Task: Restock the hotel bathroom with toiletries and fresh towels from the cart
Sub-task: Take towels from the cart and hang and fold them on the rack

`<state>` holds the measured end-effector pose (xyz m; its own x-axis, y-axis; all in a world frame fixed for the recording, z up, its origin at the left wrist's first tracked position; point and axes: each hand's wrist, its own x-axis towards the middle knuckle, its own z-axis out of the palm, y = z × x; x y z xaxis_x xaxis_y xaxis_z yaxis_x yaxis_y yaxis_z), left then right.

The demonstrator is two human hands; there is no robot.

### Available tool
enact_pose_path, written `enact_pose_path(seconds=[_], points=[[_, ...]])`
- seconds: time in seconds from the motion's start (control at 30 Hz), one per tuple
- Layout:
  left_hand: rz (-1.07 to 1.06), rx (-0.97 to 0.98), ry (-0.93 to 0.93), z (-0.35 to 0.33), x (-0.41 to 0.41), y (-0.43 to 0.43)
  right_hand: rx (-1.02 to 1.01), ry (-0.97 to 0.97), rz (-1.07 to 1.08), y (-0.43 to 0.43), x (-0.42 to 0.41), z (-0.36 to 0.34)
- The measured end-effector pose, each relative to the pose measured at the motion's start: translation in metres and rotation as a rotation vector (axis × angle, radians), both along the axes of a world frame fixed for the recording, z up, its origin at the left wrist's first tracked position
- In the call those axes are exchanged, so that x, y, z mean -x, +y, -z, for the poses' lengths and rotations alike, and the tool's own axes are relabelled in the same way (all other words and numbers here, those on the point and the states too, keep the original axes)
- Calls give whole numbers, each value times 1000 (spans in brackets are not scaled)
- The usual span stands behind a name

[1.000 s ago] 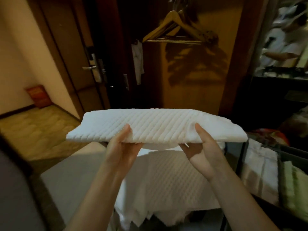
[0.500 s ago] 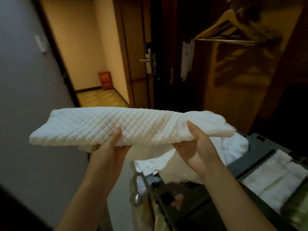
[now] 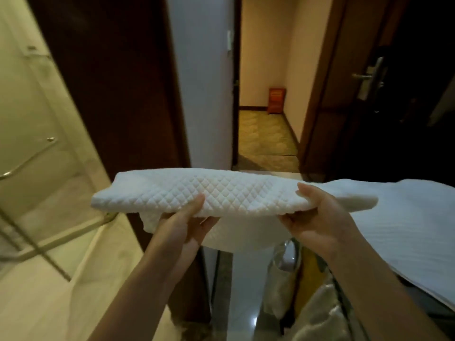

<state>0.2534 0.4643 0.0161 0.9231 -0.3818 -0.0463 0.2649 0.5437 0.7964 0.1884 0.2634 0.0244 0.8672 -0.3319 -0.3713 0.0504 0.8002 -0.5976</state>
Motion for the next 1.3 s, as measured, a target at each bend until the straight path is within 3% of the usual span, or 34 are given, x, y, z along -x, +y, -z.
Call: enact_pose_path(seconds=[0.4, 0.6, 0.73, 1.03, 1.3], points=[[-232, 8, 81, 44, -68, 187, 9, 62, -339, 174, -116, 24], [-143, -19, -73, 50, -128, 291, 24, 68, -450, 271, -182, 25], [-315, -186, 44, 51, -168, 341, -65, 110, -454, 327, -230, 34], [-318, -107, 99, 28, -228, 437, -110, 91, -516, 425, -313, 25], [-340, -107, 131, 17, -306, 465, -100, 39, -504, 453, -394, 15]])
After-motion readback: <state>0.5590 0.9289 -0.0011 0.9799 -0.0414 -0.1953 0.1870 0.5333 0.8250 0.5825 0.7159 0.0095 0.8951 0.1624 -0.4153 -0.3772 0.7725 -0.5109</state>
